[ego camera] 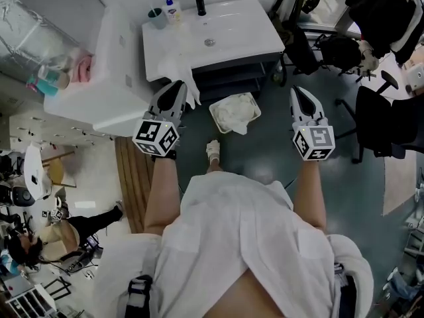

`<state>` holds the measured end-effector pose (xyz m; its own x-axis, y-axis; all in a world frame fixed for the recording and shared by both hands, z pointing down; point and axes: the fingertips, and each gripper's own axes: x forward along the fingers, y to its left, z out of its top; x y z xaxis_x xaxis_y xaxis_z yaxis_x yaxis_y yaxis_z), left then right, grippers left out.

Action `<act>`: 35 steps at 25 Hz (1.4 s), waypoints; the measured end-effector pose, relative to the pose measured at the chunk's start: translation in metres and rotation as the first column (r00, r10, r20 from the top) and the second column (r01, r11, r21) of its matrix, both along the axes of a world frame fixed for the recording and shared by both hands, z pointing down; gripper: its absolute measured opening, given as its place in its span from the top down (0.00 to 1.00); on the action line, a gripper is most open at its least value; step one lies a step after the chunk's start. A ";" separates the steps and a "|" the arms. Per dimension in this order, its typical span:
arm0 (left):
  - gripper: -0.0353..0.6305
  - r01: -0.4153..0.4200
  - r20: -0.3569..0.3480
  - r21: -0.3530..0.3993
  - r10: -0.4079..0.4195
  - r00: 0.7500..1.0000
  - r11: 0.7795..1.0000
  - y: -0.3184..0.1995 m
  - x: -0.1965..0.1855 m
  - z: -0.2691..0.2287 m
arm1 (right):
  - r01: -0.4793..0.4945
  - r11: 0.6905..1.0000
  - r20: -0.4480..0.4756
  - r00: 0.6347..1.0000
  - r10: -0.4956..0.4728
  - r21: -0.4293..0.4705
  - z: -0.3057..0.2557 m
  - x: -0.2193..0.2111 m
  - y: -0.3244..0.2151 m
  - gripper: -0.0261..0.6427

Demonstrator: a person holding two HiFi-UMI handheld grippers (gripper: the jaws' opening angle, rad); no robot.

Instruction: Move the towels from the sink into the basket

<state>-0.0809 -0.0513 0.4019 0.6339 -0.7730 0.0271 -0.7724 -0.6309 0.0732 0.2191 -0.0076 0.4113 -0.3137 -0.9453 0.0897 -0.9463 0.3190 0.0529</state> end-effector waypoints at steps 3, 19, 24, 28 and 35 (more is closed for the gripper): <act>0.91 0.015 -0.009 0.000 -0.015 1.000 1.000 -0.029 -0.007 0.000 | 0.004 1.000 -0.006 1.000 -0.004 -0.002 -0.002 -0.003 -0.027 0.92; 0.84 0.047 0.009 -0.073 -0.047 0.999 0.996 -0.175 -0.062 0.019 | 0.041 0.999 -0.027 0.999 -0.042 -0.034 -0.002 -0.056 -0.180 0.92; 0.73 0.038 0.040 -0.129 -0.033 0.999 0.991 -0.205 -0.078 0.042 | 0.049 0.997 -0.025 0.998 -0.050 -0.052 0.008 -0.079 -0.213 0.92; 0.66 0.025 0.068 -0.199 -0.012 0.998 0.980 -0.223 -0.086 0.069 | 0.061 0.996 -0.024 0.998 -0.063 -0.067 0.017 -0.100 -0.232 0.92; 0.53 0.018 0.105 -0.329 0.018 0.994 0.944 -0.241 -0.091 0.123 | 0.083 0.991 -0.027 0.996 -0.086 -0.105 0.036 -0.129 -0.254 0.92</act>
<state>-0.1715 -0.2922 0.5252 0.6134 -0.7097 0.3465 -0.7871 -0.5853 0.1948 0.0899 -0.2616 0.4478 -0.3873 -0.9008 0.1965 -0.9142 0.4029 0.0450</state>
